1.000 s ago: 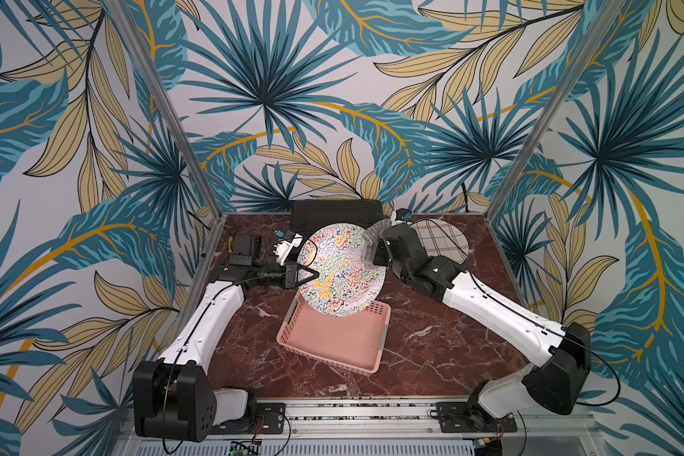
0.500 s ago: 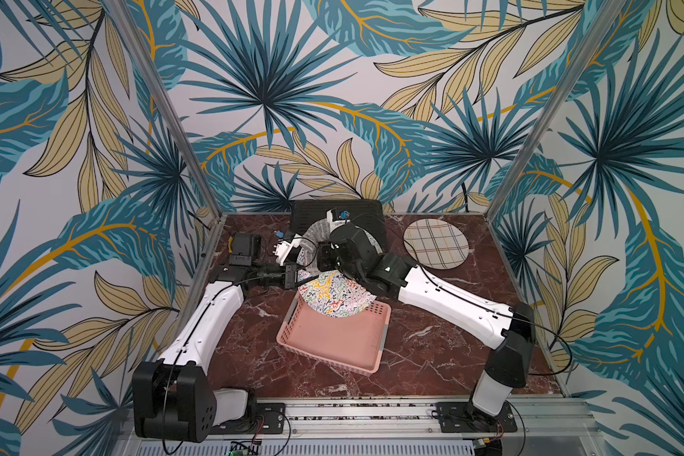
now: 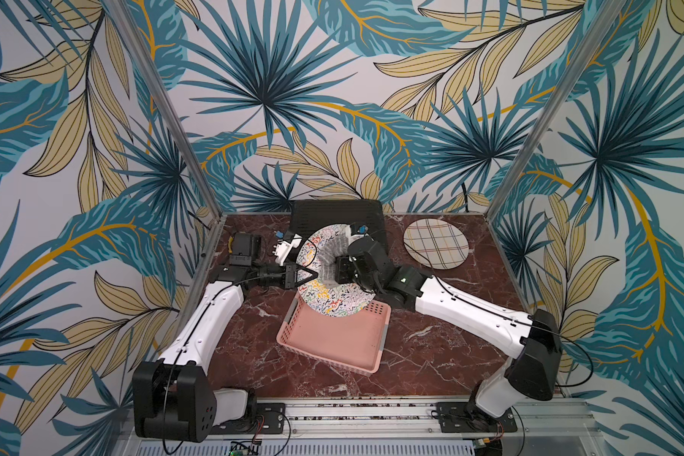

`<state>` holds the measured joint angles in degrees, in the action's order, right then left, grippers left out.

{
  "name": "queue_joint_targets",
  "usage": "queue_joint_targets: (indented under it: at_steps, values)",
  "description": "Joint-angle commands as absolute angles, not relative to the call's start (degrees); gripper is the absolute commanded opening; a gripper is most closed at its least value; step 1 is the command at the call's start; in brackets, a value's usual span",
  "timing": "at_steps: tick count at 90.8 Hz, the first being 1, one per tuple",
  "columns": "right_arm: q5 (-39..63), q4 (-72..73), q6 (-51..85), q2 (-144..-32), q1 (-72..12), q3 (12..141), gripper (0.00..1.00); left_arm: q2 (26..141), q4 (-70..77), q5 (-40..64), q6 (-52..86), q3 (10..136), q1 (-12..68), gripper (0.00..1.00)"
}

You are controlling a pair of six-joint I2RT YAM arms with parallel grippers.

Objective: Wipe the wet plate dry
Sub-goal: Wipe the plate with towel.

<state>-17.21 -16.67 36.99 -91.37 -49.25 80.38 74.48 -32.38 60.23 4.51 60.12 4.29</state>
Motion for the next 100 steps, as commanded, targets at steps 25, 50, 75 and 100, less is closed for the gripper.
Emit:
queue_joint_targets:
  at_steps: [25, 50, 75, 100]
  values:
    - [-21.5, -19.9, 39.0, -83.5, -43.8, 68.9, 0.00, 72.6, -28.0, 68.1, 3.5, 61.5, 4.7, 0.00]
    - [-16.3, -16.6, 32.1, -93.3, -55.6, 78.4, 0.00, 72.6, -27.8, 67.9, 3.7, 61.5, 4.7, 0.00]
    - [-18.8, -18.1, 32.0, -94.9, -56.7, 78.9, 0.00, 72.1, -28.0, 67.6, 3.3, 61.1, 4.6, 0.00]
    - [-23.1, -20.2, 37.0, -81.2, -46.5, 62.6, 0.00, 72.2, -28.0, 68.0, 3.5, 61.3, 4.6, 0.00]
